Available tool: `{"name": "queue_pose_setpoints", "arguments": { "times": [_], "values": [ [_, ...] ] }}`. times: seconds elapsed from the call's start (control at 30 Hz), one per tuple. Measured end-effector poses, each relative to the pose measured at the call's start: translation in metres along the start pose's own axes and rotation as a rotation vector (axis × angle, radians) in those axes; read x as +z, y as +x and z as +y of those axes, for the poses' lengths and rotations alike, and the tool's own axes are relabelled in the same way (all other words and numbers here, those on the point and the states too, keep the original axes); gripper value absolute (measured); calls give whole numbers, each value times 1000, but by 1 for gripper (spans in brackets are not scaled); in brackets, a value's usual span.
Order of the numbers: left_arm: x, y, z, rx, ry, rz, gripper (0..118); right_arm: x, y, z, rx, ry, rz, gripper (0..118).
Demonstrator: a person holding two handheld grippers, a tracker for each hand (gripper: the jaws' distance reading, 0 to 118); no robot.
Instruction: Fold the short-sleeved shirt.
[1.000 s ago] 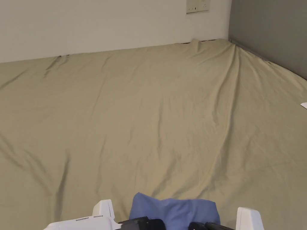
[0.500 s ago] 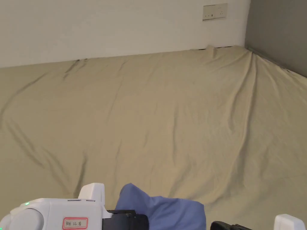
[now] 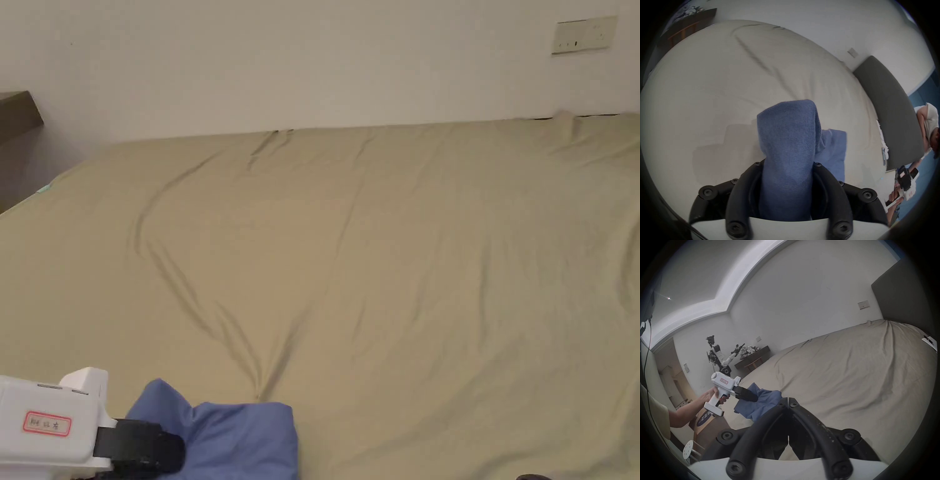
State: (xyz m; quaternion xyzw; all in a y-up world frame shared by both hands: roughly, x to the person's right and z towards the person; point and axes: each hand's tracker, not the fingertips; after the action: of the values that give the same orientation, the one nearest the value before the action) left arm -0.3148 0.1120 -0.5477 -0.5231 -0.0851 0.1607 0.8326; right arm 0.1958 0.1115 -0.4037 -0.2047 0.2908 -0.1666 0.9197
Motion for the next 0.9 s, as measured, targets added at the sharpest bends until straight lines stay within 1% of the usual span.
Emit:
{"name": "queue_pose_setpoints", "arguments": {
  "times": [0.07, 0.13, 0.23, 0.27, 0.33, 0.43, 0.57, 0.6, 0.63, 0.67, 0.7, 0.73, 0.77, 0.8, 0.83, 0.87, 0.9],
  "values": [
    [7, -19, 4, 14, -24, 54, 40, -10, -8, -1, 11, -5, 20, 1],
    [14, -42, 6, 48, -18, 71, 40, -21, -17, -4, 29, -12, 32, 1],
    [16, -71, 9, 136, -14, 69, 38, -38, -25, -5, 46, -43, 47, 1],
    [15, -77, 8, 146, -22, 54, 36, -42, -25, -6, 44, -51, 58, 1],
    [11, -85, 5, 164, -26, 41, 34, -49, -27, -9, 33, -61, 58, 1],
    [11, -85, 3, 155, -28, 13, 34, -58, -28, -10, 26, -72, 74, 1],
    [16, -85, -1, 160, -10, -4, 35, -65, -35, -9, 50, -92, 81, 1],
    [18, -86, -2, 163, 0, -8, 37, -66, -36, -9, 48, -93, 84, 1],
    [19, -85, -3, 162, 11, -15, 46, -66, -37, -9, 44, -96, 87, 1],
    [19, -85, -5, 168, 28, -13, 66, -66, -37, -10, 40, -94, 89, 1],
    [19, -85, -7, 175, 48, 5, 75, -67, -37, -11, 34, -95, 95, 1],
    [19, -87, -8, 174, 64, 56, 80, -66, -38, -11, 29, -98, 96, 1],
    [20, -87, -9, 177, 72, 92, 80, -66, -38, -11, 27, -100, 95, 1],
    [22, -89, -10, 183, 89, 119, 91, -65, -38, -11, 27, -102, 96, 1],
    [28, -90, -11, 196, 117, 133, 101, -64, -39, -11, 30, -102, 95, 1],
    [36, -91, -13, 220, 156, 146, 108, -62, -40, -11, 34, -102, 95, 1],
    [46, -90, -15, 230, 191, 155, 110, -61, -40, -10, 37, -101, 94, 1]
  ]
}}
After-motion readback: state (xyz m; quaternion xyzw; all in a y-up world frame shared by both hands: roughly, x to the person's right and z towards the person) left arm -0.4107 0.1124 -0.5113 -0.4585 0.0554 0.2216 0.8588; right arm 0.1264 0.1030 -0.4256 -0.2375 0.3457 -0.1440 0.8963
